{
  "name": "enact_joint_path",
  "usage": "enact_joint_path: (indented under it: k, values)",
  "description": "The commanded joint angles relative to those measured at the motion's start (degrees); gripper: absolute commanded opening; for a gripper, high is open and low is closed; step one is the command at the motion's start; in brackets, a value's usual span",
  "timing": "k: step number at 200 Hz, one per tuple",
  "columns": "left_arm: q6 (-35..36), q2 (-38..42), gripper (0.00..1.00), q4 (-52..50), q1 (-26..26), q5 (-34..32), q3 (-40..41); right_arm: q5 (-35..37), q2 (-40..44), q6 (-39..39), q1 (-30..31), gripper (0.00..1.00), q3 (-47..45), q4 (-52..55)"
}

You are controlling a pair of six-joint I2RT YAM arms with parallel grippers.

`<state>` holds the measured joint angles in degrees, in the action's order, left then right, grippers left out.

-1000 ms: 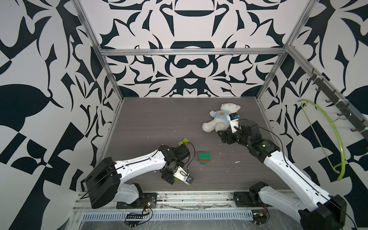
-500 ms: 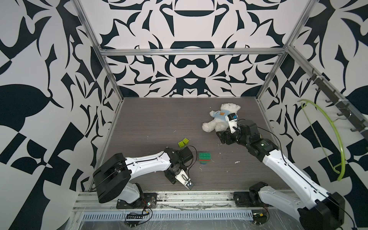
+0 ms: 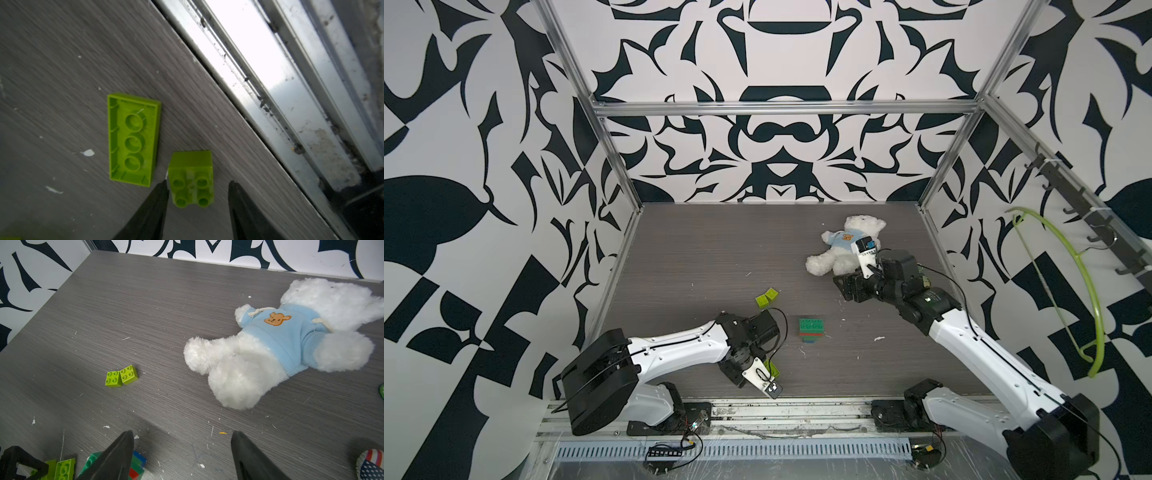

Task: Assemble a carrot with lego
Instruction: Pick up the lego brick from the center of the board.

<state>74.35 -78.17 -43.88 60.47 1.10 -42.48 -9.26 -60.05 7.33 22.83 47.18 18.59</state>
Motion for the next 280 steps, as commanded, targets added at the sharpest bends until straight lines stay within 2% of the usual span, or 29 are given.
enact_joint_path:
  k: [1,24,55,80,124,150,164,175,185,204,225,248,280]
  values:
    - [-0.77,-0.53,0.51,-1.12,0.27,1.70,0.45,-0.86,0.20,-0.65,-0.07,0.79,0.46,-0.92]
    - [-0.79,-1.07,0.49,-1.30,0.36,1.81,0.29,-0.94,0.11,-0.65,-0.07,0.79,0.49,-0.84]
    - [-1.91,-2.18,0.56,-0.50,0.82,1.89,0.33,-1.38,-0.31,-0.65,-0.07,0.79,0.53,-0.75]
    - [-4.87,-3.55,0.56,-0.41,0.97,1.86,-0.09,-1.51,-0.42,-0.74,-0.07,0.79,0.50,-0.81]
    - [-7.13,-2.98,0.42,0.53,0.97,1.66,0.68,-1.70,-0.86,-0.74,-0.07,0.79,0.54,-0.70]
    - [-10.69,-0.94,0.29,-2.27,0.97,1.16,-0.79,-1.40,-0.43,-0.73,-0.07,0.79,0.54,-0.44]
    - [-14.97,0.37,0.21,-5.13,0.84,0.01,-2.59,-1.04,-0.16,-0.81,-0.07,0.79,0.62,-0.26]
    - [-17.37,1.70,0.13,-7.53,0.54,-0.14,-4.52,-0.62,0.10,-0.78,-0.07,0.79,0.61,-0.13]
    - [-20.08,3.21,0.11,-8.89,0.42,0.24,-6.76,-0.11,0.44,-0.83,-0.07,0.79,0.57,-0.08]
    - [-26.45,4.74,0.14,-8.26,0.29,2.29,-11.93,1.04,1.06,-0.83,-0.07,0.79,0.69,0.12]
    - [-34.98,3.10,0.18,-5.79,0.05,4.28,-19.10,3.85,1.51,-0.65,-0.15,0.79,1.59,1.82]
    - [-45.37,-5.37,0.17,-7.67,-0.17,1.06,-29.78,6.71,2.19,-0.39,-0.64,0.79,3.36,5.00]
    - [-49.93,-18.61,0.12,-17.23,-0.60,1.65,-45.86,8.47,3.86,0.14,-3.19,0.79,4.28,7.76]
